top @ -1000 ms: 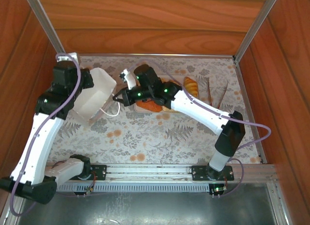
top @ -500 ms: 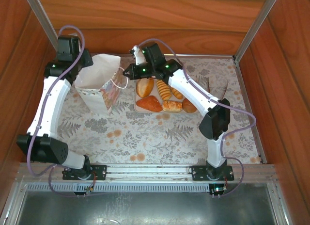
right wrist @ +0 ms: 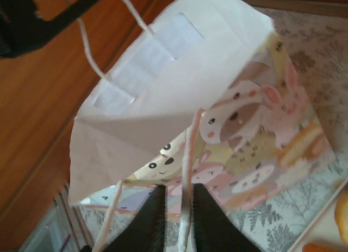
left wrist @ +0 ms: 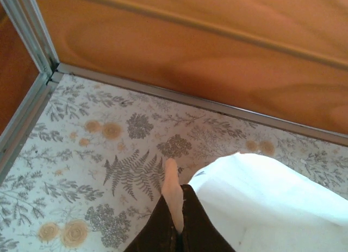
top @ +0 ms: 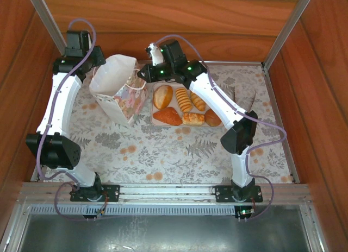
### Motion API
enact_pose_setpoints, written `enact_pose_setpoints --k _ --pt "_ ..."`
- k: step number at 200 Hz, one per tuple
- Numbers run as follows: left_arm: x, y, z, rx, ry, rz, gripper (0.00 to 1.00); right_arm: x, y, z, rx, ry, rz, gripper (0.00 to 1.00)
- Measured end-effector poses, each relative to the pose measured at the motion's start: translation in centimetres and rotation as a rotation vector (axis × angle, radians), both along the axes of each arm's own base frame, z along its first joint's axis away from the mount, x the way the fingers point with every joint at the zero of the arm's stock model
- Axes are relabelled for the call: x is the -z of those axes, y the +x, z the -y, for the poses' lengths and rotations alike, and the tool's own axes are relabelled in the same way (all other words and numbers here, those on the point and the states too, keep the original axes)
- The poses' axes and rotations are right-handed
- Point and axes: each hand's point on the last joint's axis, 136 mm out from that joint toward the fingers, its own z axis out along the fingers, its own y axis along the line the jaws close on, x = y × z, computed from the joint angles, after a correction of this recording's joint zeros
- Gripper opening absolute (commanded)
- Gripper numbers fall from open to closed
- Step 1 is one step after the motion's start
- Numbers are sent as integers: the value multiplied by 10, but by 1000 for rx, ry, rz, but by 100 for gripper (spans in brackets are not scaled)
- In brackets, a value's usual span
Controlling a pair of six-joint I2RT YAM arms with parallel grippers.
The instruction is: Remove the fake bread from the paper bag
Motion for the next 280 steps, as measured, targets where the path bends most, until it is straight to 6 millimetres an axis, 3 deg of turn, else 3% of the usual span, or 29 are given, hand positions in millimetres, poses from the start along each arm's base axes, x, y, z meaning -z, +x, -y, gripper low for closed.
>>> enact_pose_setpoints --k 22,48,60,85,133,151,165,178,199,219,249,280 --pt "-1 0 3 19 -2 1 62 8 7 11 20 -29 -11 49" --pt "0 -3 4 29 0 -1 82 15 14 25 53 -84 -4 66" --pt "-3 -9 3 30 3 5 94 13 15 36 84 -117 18 83" --pt "-23 -30 1 38 16 52 100 -6 1 72 145 -174 115 94" --pt "-72 -86 -3 45 21 206 100 -97 -43 178 390 -160 526 100" --pt "-74 -101 -9 20 31 236 100 -99 -53 222 534 -193 653 100" --pt "-63 -116 -18 -23 47 246 100 -79 -54 259 659 -274 699 100" --pt "-48 -132 -29 -83 62 252 100 -46 -51 297 774 -378 686 100" --pt "-11 -157 -50 -192 90 265 100 23 -45 365 939 -574 584 100" --pt "33 -173 -66 -279 122 243 100 87 -57 412 1026 -706 459 100" --pt "103 -178 -83 -363 198 186 100 150 -75 439 1053 -765 343 100" --pt "176 -168 -85 -326 292 48 100 192 -74 448 1047 -749 272 100"
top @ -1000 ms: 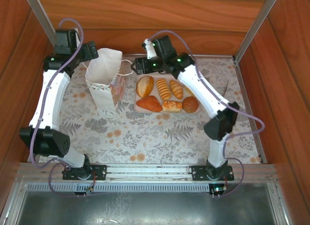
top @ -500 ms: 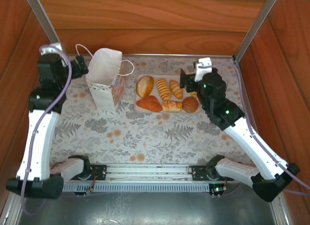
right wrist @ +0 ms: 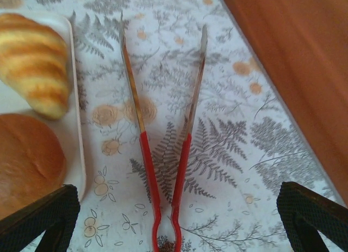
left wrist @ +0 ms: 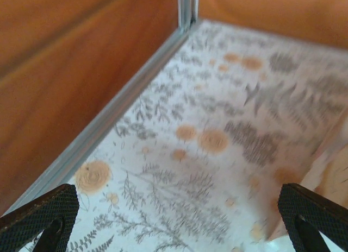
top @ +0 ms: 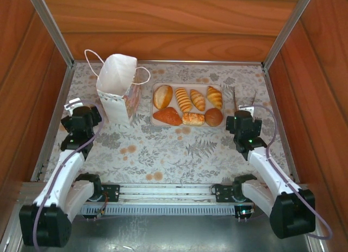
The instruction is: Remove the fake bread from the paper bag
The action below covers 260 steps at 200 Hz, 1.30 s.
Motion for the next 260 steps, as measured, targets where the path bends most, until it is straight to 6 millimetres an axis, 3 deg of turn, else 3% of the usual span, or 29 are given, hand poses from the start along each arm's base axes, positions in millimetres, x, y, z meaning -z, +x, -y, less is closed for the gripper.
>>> enact_pose_setpoints --k 32,71,118,167,187,223,260 --pt "52 19 2 20 29 -89 100 30 13 0 -35 65 -4 100" --pt "81 44 6 53 48 -104 100 35 40 -11 -122 104 63 100" --pt "74 67 11 101 53 -9 100 36 61 -30 -233 138 112 100" --pt "87 78 13 150 35 5 100 24 92 -46 -328 158 156 100" --pt "84 79 14 157 35 46 100 26 93 -49 -347 163 193 100" --pt "91 81 17 178 44 55 100 50 85 -47 -338 163 170 100" --pt "85 84 18 187 46 81 100 42 95 -39 -287 156 186 100"
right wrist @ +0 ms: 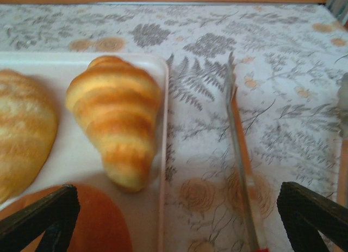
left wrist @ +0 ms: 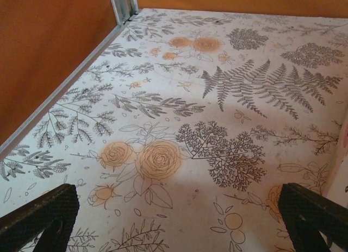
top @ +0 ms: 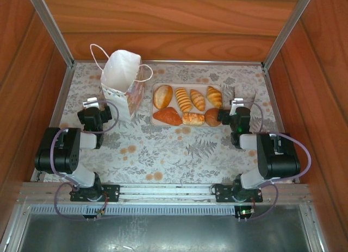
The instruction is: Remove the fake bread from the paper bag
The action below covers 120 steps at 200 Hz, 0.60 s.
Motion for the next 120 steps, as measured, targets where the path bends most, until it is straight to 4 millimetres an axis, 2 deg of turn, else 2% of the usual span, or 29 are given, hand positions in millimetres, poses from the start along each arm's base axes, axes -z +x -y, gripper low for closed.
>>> enact_pose_setpoints --k 20,120 --pt "-1 0 0 1 0 5 100 -7 5 3 24 3 19 100" --pt "-3 1 0 1 0 12 100 -6 5 10 68 5 17 100"
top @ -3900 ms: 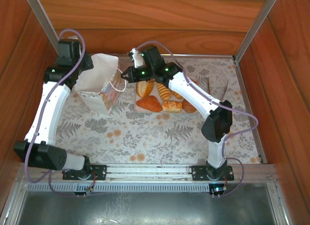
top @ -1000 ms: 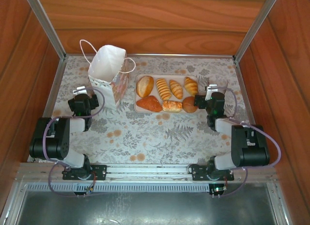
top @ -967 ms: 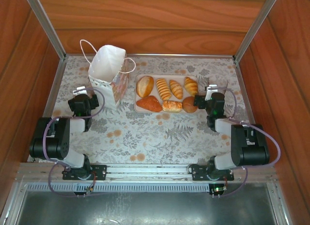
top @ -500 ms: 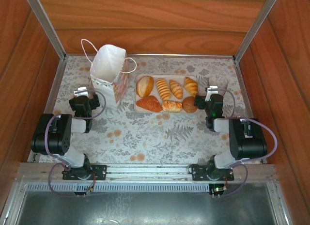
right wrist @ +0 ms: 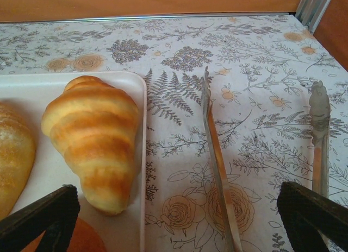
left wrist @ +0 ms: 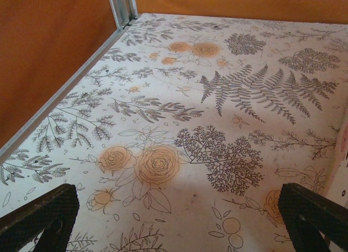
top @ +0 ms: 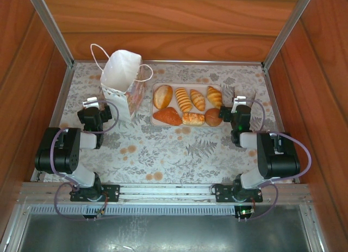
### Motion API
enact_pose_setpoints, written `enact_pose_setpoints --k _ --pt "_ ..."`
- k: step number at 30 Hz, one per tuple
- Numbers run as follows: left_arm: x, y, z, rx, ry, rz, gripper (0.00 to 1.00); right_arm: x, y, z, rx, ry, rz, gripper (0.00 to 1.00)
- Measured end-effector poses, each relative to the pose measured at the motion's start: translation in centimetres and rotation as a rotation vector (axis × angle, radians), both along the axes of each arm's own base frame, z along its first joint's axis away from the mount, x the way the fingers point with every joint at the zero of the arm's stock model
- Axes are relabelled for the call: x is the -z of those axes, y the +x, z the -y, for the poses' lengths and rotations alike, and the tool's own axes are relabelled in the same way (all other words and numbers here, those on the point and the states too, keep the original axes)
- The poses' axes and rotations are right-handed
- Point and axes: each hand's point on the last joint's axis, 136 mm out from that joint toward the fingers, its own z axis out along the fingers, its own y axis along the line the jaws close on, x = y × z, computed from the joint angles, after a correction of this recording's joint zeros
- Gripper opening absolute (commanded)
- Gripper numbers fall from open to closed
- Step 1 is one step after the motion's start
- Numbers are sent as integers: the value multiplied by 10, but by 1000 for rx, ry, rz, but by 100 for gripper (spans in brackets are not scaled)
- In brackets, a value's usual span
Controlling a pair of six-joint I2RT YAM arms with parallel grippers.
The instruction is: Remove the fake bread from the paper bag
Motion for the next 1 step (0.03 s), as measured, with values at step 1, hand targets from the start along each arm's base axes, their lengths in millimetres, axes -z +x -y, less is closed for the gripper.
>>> enact_pose_setpoints --k 1 --pt "0 0 0 0 0 0 100 0 0 0 0 0 0 100"
